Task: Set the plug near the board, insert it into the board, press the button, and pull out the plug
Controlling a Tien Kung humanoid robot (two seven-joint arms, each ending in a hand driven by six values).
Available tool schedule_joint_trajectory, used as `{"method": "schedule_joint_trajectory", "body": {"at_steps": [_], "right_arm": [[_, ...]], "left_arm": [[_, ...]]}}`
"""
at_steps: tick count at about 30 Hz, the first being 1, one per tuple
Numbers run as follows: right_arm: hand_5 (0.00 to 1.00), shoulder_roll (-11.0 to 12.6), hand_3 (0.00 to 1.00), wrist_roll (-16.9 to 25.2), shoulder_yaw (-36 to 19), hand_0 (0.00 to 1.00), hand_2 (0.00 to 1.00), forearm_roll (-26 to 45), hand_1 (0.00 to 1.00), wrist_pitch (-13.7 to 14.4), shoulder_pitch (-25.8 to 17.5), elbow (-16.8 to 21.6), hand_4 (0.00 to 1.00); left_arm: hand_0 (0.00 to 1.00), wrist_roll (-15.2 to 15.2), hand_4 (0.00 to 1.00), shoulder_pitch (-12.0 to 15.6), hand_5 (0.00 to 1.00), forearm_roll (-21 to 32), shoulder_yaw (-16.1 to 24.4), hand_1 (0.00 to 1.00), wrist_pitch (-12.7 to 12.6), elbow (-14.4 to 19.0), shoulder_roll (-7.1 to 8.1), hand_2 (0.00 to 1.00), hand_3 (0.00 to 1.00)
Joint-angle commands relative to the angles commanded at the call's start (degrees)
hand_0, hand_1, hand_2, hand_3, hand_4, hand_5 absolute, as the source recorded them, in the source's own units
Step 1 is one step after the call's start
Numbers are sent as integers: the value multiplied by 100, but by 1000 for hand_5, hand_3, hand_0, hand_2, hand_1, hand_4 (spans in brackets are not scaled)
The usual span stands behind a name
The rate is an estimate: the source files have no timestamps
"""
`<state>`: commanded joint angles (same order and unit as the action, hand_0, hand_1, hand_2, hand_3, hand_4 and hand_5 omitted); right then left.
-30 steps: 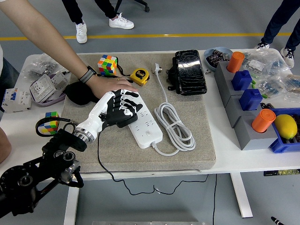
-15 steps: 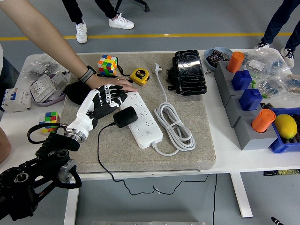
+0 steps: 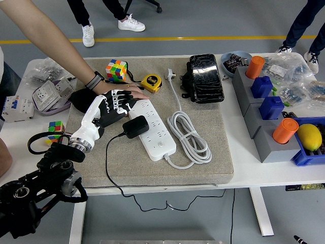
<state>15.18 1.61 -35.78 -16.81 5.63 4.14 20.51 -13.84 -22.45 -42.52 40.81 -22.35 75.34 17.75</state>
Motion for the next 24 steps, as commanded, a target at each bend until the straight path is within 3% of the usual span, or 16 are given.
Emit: {"method": "schedule_joint_trajectory", "body": {"at_steps": [13, 14, 19, 20, 24], "right_arm": [[509, 19, 545, -2, 55, 569, 613, 13, 641, -3, 21, 4, 948], [508, 22, 545, -1, 54, 568, 613, 12, 641, -3, 23, 7, 947], [508, 46, 545, 6, 77, 568, 613, 26, 641, -18, 32, 6, 947], [507, 49, 545, 7, 83, 568, 613, 29, 641, -23, 32, 6, 948], [507, 52, 545, -4, 107, 568, 613, 36, 641, -28, 30, 6, 948]], "left_arm": [[703, 35, 849, -17, 295, -81, -18, 706, 8, 92, 46, 669, 630], [594, 32, 849, -17, 298, -110, -17, 635, 11, 120, 51, 608, 630], [594, 77, 849, -21, 298, -350, 0, 635, 27, 286, 80, 608, 630], [319, 120, 851, -19, 304, -488, 12, 418, 23, 327, 86, 494, 631], [319, 347, 851, -14, 304, -1088, 49, 418, 31, 505, 112, 494, 631]]}}
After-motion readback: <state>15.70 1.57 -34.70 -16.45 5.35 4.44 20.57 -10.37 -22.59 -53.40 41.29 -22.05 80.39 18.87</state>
